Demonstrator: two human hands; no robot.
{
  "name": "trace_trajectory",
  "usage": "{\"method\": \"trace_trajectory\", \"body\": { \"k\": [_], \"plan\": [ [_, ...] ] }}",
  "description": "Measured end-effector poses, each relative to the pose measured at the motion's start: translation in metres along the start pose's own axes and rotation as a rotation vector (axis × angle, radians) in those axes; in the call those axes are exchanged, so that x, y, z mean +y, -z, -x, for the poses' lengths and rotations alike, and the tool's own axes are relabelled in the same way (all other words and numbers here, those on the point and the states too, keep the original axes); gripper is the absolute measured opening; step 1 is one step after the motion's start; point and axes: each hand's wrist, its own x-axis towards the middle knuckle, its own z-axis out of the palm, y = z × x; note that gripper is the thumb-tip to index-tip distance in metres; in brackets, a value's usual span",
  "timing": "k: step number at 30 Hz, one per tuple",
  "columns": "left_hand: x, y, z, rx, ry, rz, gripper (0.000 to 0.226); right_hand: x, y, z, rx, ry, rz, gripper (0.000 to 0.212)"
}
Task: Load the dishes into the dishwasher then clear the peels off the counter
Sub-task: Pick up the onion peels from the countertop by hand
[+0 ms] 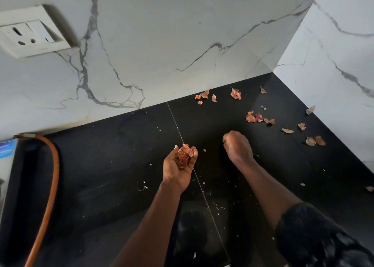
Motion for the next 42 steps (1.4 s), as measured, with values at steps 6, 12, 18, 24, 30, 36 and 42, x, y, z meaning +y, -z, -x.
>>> {"method": "trace_trajectory", "body": {
  "k": [6, 12, 18, 24, 30, 36, 42],
  "plan": [
    [0.004, 0.007, -0.001, 0.005, -0.03, -0.021, 0.036, -0.032, 0.017, 0.009, 0.109, 0.02, -0.313, 0.019],
    [-0.006, 0.009, -0.009, -0.013, -0.038, -0.132, 0.032, -0.102, 0.022, 0.062, 0.099, 0.35, -0.312, 0.018],
    [-0.007, 0.012, -0.009, -0.098, 0.049, -0.136, 0.038, -0.122, 0.006, 0.076, 0.111, 0.391, -0.136, 0.059],
    [-0.009, 0.005, -0.006, -0.039, 0.026, -0.154, 0.036, -0.116, 0.03, 0.079, 0.104, 0.428, -0.154, 0.022],
    [-0.01, 0.001, -0.005, 0.0, 0.005, -0.018, 0.034, -0.056, 0.049, 0.006, 0.19, 0.247, -0.363, 0.014],
    [-0.008, 0.001, -0.005, -0.013, 0.023, 0.031, 0.035, 0.051, 0.039, -0.058, 0.05, -0.125, 0.031, 0.037],
    [-0.008, -0.005, -0.008, -0.029, 0.02, 0.034, 0.035, 0.053, 0.013, -0.037, 0.05, 0.027, 0.068, 0.022]
  ]
}}
